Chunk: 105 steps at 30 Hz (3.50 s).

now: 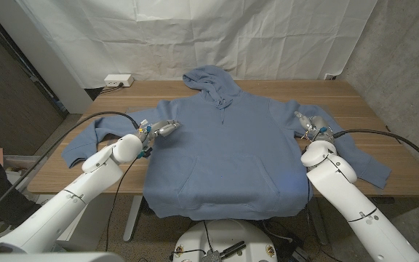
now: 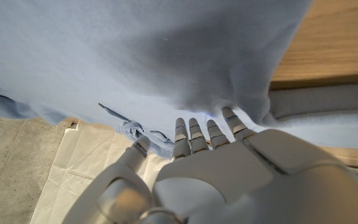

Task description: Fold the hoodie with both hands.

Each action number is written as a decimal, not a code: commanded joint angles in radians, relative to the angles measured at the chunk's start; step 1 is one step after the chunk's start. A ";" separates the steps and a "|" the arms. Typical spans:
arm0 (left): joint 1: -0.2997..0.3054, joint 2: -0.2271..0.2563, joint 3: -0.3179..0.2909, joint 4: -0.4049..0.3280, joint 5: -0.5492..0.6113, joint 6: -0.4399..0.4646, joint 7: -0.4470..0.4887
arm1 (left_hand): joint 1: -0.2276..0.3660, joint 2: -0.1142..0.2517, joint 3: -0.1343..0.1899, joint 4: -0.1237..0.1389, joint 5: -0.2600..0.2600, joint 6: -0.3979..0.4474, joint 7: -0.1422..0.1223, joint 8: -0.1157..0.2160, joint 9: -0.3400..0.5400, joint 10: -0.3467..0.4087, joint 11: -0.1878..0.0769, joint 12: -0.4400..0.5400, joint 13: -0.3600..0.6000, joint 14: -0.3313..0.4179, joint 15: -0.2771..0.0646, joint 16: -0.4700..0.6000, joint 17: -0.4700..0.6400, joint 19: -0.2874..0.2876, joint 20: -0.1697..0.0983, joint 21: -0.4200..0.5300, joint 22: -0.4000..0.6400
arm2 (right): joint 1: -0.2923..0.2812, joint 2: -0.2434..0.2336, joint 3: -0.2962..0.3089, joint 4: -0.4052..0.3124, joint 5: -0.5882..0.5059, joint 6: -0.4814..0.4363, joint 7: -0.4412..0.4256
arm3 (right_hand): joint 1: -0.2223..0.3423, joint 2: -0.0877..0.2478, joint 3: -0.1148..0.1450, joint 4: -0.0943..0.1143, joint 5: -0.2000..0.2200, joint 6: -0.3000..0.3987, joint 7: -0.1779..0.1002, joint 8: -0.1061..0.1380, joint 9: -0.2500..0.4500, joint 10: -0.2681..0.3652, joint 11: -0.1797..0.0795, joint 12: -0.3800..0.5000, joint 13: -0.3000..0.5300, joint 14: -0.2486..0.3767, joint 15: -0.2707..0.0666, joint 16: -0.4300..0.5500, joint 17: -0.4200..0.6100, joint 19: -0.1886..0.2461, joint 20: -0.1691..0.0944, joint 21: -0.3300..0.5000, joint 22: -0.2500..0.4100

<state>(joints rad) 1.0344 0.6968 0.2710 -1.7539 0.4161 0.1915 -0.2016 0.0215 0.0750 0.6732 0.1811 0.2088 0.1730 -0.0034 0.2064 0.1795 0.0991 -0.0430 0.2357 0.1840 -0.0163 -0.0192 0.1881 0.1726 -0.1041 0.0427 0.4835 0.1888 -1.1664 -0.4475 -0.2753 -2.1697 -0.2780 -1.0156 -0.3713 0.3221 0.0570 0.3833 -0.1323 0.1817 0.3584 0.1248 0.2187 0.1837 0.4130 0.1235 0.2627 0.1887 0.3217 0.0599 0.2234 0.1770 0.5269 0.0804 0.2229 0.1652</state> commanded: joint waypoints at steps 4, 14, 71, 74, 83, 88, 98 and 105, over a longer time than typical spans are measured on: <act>-0.017 -0.010 0.005 0.020 0.008 0.005 -0.020 | -0.012 0.087 -0.002 0.007 0.001 -0.013 0.000 -0.011 0.001 -0.016 -0.002 -0.010 0.003 -0.013 -0.003 -0.004 0.003 -0.008 -0.002 -0.004 0.001 | 0.048 -0.001 -0.091 -0.036 -0.098 -0.155 0.000 | 0.060 -0.009 0.003 -0.027 -0.002 0.124 0.012 0.022 0.007 0.115 0.011 0.027 0.004 0.118 -0.002 0.013 0.003 0.054 0.000 0.000 0.006; -0.028 -0.018 0.005 0.040 -0.002 -0.005 -0.021 | -0.014 0.087 -0.004 0.007 0.001 -0.017 -0.003 -0.014 0.002 -0.020 -0.004 -0.013 0.003 -0.017 -0.003 -0.005 0.004 -0.010 -0.001 -0.006 0.002 | 0.120 -0.040 -0.115 -0.058 -0.055 -0.308 0.153 | 0.069 -0.009 -0.008 -0.018 -0.005 0.231 0.000 0.042 0.009 0.173 0.019 0.032 0.006 0.176 0.005 0.016 0.009 0.120 0.015 0.010 0.009; -0.142 0.004 0.138 0.026 0.117 0.182 -0.249 | -0.034 0.063 -0.066 0.015 0.004 0.042 0.003 -0.014 0.001 0.048 -0.006 -0.014 0.003 0.060 -0.004 0.004 0.004 0.002 0.011 -0.011 0.005 | 0.323 -0.180 -0.204 0.041 0.088 -0.365 0.408 | 0.121 0.027 -0.023 -0.032 0.005 0.219 0.019 -0.009 0.011 0.185 0.027 0.001 0.013 0.361 -0.015 0.083 0.057 0.268 0.006 0.051 0.023; -0.139 0.003 0.132 0.027 0.116 0.178 -0.241 | -0.035 0.064 -0.070 0.016 0.004 0.040 0.003 -0.016 0.001 0.044 -0.008 -0.016 0.003 0.057 -0.005 0.002 0.005 0.002 0.011 -0.011 0.005 | 0.362 -0.190 -0.255 0.063 0.068 -0.380 0.419 | 0.177 0.022 -0.013 -0.048 0.007 0.232 0.014 -0.009 0.011 0.201 0.018 0.003 0.014 0.401 -0.042 0.106 0.072 0.301 -0.007 0.064 0.025; -0.143 -0.003 0.125 0.040 0.105 0.163 -0.235 | -0.036 0.067 -0.078 0.017 0.006 0.035 0.000 -0.018 0.001 0.041 -0.006 -0.020 0.003 0.053 -0.006 0.000 0.005 0.000 0.010 -0.013 0.006 | 0.382 -0.168 -0.305 0.097 -0.088 -0.380 0.504 | 0.322 -0.004 -0.009 -0.052 0.019 0.282 0.002 -0.005 0.014 0.284 0.002 0.032 0.026 0.499 -0.099 0.184 0.133 0.390 -0.044 0.122 0.050; -0.147 -0.006 0.124 0.047 0.100 0.155 -0.232 | -0.036 0.068 -0.080 0.017 0.006 0.034 0.001 -0.019 0.001 0.041 -0.007 -0.021 0.003 0.052 -0.006 0.000 0.005 -0.001 0.010 -0.013 0.006 | 0.366 -0.094 -0.328 0.146 -0.381 -0.380 0.653 | 0.452 -0.032 -0.032 -0.044 0.032 0.334 -0.016 -0.002 0.022 0.383 -0.026 0.102 0.070 0.576 -0.153 0.303 0.251 0.396 -0.050 0.171 0.090; -0.140 -0.006 0.114 0.046 0.088 0.151 -0.225 | -0.036 0.072 -0.087 0.017 0.008 0.031 0.000 -0.020 0.001 0.039 -0.005 -0.023 0.003 0.050 -0.005 -0.001 0.005 -0.004 0.009 -0.015 0.007 | 0.354 -0.010 -0.362 0.226 -0.615 -0.380 0.685 | 0.615 -0.046 -0.119 -0.025 0.062 0.452 -0.048 0.026 0.071 0.458 -0.084 0.254 0.192 0.595 -0.200 0.542 0.554 0.382 -0.061 0.301 0.205; -0.138 -0.003 0.111 0.044 0.081 0.151 -0.229 | -0.035 0.074 -0.091 0.017 0.009 0.028 0.000 -0.021 0.001 0.037 -0.006 -0.025 0.003 0.048 -0.005 -0.001 0.005 -0.004 0.009 -0.015 0.007 | 0.304 0.040 -0.344 0.224 -0.588 -0.350 0.421 | 0.816 0.045 -0.138 -0.029 0.057 0.644 -0.076 0.104 0.137 0.589 -0.124 0.449 0.346 0.691 -0.257 0.708 0.688 0.402 -0.100 0.445 0.280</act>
<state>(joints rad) 0.8909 0.6920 0.3895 -1.7094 0.5091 0.3457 -0.4356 -0.0082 0.0661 0.5862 0.1987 0.2089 0.2050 -0.0037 0.1851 0.1747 0.1343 -0.0539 0.2131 0.1842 0.0297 -0.0300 0.1819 0.1748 -0.1153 0.0393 0.4635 0.1887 -0.8102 -0.4922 -0.6184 -1.9733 -0.7285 -1.3922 0.2982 1.0771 0.0697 0.2502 -0.1634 0.2442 0.9258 0.0542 0.2870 0.2935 0.9316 0.0002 0.6433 0.4796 0.9797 -0.1436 0.8833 0.8286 0.9161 -0.0068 0.6256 0.4347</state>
